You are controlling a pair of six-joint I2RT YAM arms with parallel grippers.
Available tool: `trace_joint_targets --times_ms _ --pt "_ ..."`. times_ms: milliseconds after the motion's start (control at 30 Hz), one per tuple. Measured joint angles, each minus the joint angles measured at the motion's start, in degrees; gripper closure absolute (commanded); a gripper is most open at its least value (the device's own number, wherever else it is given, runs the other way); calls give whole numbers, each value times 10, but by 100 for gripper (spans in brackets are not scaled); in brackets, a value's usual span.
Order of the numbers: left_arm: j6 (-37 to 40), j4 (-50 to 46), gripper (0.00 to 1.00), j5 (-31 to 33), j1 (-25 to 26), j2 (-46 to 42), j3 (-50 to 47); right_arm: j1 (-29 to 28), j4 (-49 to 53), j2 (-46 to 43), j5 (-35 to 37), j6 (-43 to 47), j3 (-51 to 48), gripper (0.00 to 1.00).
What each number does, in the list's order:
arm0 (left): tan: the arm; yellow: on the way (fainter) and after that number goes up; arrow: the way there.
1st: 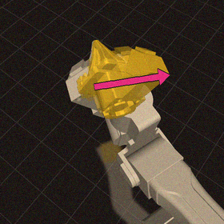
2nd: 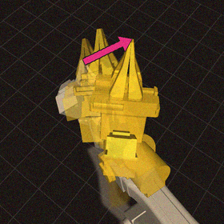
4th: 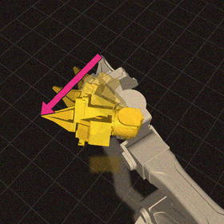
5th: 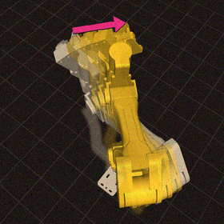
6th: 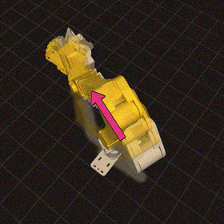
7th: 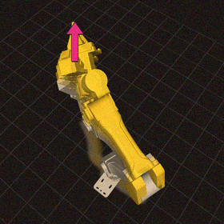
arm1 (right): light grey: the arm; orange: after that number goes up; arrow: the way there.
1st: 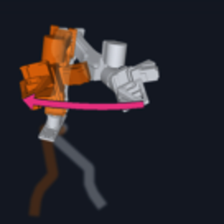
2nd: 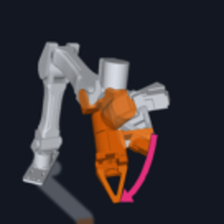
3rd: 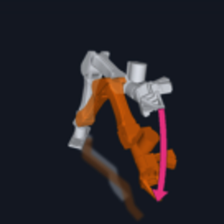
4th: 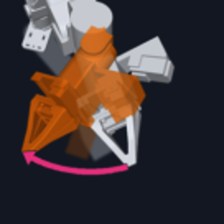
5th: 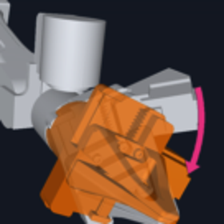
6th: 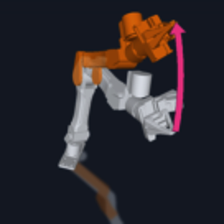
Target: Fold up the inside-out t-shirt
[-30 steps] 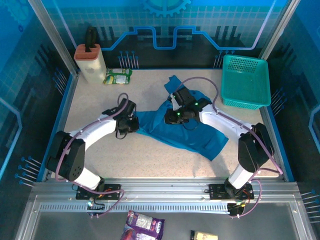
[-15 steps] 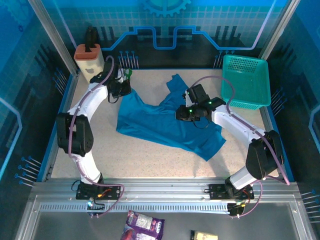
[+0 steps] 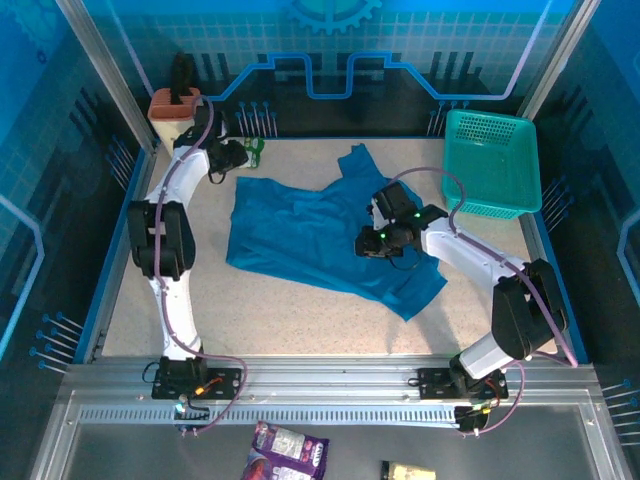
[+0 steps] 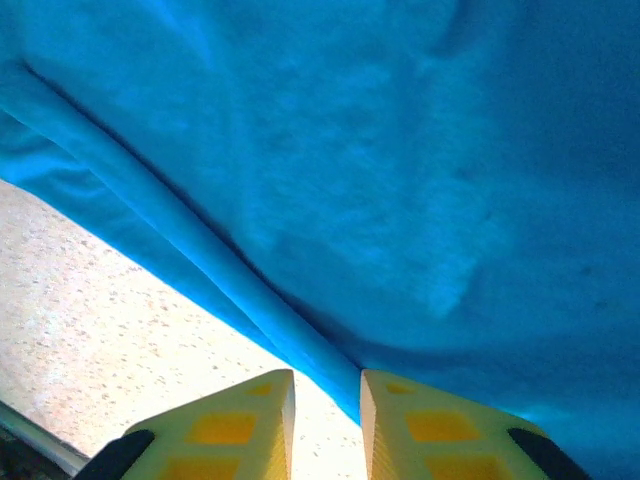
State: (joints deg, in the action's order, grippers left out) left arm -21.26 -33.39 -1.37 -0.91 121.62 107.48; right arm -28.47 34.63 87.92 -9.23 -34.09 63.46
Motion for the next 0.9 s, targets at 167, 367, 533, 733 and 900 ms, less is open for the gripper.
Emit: trace_joint_targets --times_ms 167,367,533,733,900 --pt "2 6 57 -4 4 -119 -174 6 11 -17 14 -9 -37 70" --pt "-1 21 58 -57 4 -241 -368 50 22 -58 28 -20 -94 70" --pt "-26 44 58 -96 10 -259 -476 69 30 -81 28 -19 -120 70" --pt "-47 84 60 -107 19 -259 -519 69 33 -92 28 -20 -121 70" --pt "-58 118 62 -105 19 -258 -520 69 34 -107 28 -21 -121 70"
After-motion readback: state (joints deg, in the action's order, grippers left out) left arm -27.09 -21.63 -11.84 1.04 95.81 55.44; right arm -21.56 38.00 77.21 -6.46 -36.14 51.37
